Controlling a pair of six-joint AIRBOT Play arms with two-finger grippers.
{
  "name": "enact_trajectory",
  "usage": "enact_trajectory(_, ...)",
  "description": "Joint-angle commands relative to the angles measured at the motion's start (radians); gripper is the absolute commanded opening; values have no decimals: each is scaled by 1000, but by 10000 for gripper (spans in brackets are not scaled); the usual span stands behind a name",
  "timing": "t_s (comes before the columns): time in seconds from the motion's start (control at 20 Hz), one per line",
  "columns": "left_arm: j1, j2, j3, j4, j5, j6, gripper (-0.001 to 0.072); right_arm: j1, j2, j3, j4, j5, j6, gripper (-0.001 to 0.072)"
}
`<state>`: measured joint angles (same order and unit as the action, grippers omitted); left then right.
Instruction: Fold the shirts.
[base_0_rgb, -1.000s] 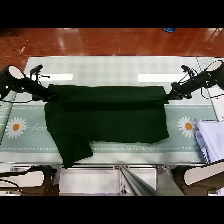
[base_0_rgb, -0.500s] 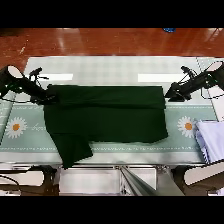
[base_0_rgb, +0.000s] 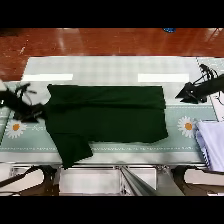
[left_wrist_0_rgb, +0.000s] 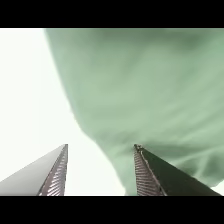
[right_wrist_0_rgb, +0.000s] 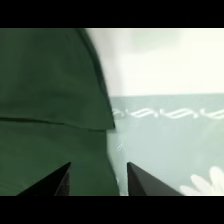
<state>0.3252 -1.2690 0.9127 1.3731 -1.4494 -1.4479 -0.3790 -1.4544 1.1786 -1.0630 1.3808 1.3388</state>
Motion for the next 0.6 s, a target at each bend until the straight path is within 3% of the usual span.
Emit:
enact_trajectory(0.0,99,186,-283,11,35,-31,507,-14,184,-259,78,-146,-72,412)
enact_trajectory(0.15,177,259,-434,-161,135,-36,507,-14,262,-412,188,-182,-138,412)
enact_trajectory(0.3,183,260,-504,-344,201,12,507,-14,276,-474,221,-178,-156,411)
enact_trajectory(0.45,183,256,-529,-448,238,96,507,-14,276,-482,221,-172,-156,411)
enact_trajectory(0.55,183,256,-550,-454,274,98,507,-14,276,-482,231,-174,-156,411)
